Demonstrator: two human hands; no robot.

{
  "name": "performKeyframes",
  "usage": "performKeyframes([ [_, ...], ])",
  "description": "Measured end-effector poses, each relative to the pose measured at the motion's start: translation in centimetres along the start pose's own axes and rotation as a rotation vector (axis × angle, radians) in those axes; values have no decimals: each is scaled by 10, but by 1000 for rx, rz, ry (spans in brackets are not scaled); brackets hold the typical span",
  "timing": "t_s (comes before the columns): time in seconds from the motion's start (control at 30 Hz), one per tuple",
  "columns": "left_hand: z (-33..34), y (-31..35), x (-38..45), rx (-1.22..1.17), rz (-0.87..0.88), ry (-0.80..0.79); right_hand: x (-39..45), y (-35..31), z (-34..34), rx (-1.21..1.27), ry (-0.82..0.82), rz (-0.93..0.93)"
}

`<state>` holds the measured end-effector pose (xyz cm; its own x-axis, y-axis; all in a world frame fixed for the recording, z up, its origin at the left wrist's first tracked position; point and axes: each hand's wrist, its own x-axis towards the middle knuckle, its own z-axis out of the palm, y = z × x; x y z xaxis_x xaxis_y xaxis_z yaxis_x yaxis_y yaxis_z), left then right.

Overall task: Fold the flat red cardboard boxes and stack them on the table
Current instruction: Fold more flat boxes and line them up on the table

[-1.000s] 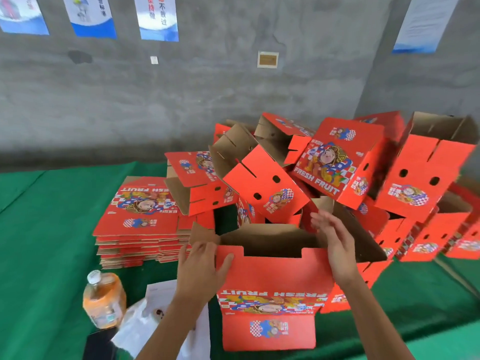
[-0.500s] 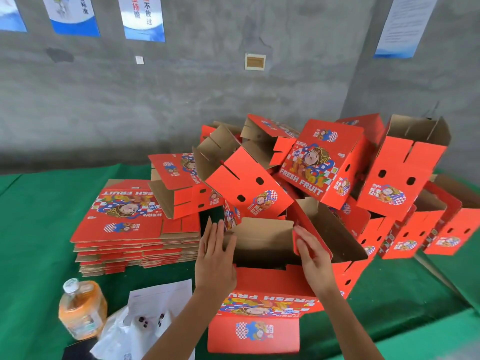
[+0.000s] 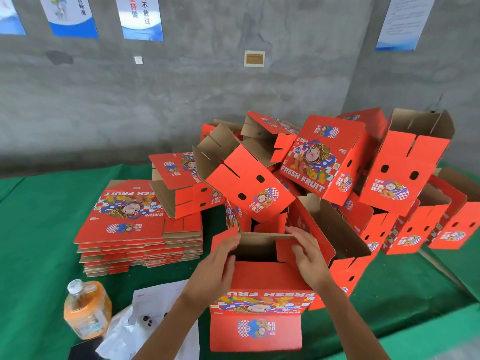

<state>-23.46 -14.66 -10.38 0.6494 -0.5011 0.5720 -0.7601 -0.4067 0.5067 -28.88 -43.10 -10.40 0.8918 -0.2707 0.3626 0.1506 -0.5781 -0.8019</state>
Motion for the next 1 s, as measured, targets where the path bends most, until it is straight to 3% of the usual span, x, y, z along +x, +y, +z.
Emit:
performKeyframes([
  [0.13,1,2,4,-224,-105,39,2,-6,-1,61,6,120],
  [0.3,11,-2,10,-36,-375,41,13,-7,-3,-92,59,125],
  [0.47,18,-3,4,-80,-367,100,13,3,-2,-221,28,50],
  [0.53,21,-5,0,-104,-345,130,22,-4,0,-258,87,114],
  [0.63,23,-8,-7,-85,-213,151,37,-11,6,-223,102,194],
  [0.7,24,-14,-10,75,-104,80,39,-13,12,-73,65,181],
  [0.77,21,-19,-11,158,-169,-23,35,-15,17,134,34,218],
  [0.83,16,-22,-10,20,-318,-14,31,-16,19,290,22,295],
  [0.93,16,-21,-8,-114,-416,67,28,-6,17,243,-56,211],
  [1.0,16,-19,-10,-217,-407,99,24,4,15,41,-129,119],
])
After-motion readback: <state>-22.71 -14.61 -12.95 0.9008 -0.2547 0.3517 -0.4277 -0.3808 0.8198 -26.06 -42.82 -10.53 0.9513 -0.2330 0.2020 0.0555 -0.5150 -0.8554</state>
